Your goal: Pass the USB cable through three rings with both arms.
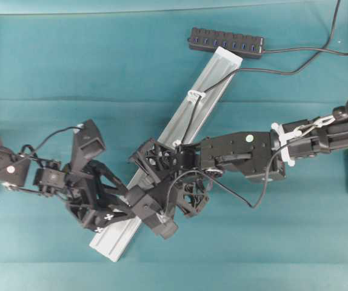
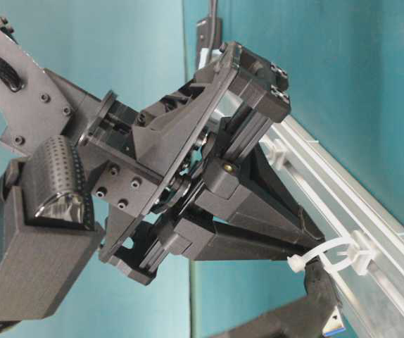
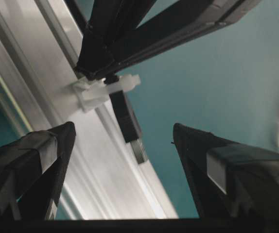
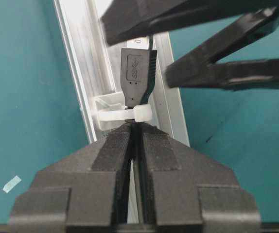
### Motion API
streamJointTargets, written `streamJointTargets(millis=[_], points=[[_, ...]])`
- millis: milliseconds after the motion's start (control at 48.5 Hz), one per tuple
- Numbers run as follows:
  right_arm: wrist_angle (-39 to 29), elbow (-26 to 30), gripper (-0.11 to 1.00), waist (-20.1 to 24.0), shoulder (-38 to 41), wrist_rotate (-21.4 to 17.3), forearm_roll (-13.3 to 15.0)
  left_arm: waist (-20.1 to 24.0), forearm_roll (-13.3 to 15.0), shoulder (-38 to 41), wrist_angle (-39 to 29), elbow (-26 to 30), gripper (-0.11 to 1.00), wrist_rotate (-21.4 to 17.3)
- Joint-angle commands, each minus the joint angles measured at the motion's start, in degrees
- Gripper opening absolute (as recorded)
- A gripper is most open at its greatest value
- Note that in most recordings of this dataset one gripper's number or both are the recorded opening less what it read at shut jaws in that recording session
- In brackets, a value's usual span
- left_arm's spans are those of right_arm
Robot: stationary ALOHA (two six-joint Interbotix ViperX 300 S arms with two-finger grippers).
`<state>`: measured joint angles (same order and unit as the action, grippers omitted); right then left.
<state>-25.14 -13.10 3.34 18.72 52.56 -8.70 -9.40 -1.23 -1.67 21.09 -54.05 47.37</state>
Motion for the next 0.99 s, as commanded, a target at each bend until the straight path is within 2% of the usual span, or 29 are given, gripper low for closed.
streamJointTargets(millis=[0, 268, 351, 454, 619, 660, 969], points=[[0.44, 0.53, 0.06, -0.18, 0.09, -0.62, -0.18, -0.18, -0.09, 1.05, 0.53, 1.32, 0.89, 0.09], [0.44, 0.53, 0.06, -0.18, 0.09, -0.62, -0.26, -0.18, -0.26, 1.23, 0.35, 1.58, 0.89, 1.05], [0.35, 0.44, 0.06, -0.18, 0.09, -0.62, -0.18, -0.18, -0.09, 1.14, 0.35, 1.93, 0.85, 1.49], [0.26, 0.26, 0.06, -0.18, 0.09, -0.62, -0.18, -0.18, -0.09, 1.05, 0.35, 2.64, 0.68, 1.67], [0.44, 0.09, 0.06, -0.18, 0.00, -0.70, -0.26, -0.18, -0.09, 0.88, 0.26, 3.43, 0.22, 1.58], [0.62, 0.09, 0.06, -0.18, -0.09, -0.70, -0.26, -0.26, -0.09, 0.62, -0.09, 3.34, 0.15, 1.67], [0.70, 0.18, 0.06, -0.62, -0.09, -0.79, -0.26, -0.18, -0.09, 0.53, -2.46, 3.60, 0.12, 1.67]])
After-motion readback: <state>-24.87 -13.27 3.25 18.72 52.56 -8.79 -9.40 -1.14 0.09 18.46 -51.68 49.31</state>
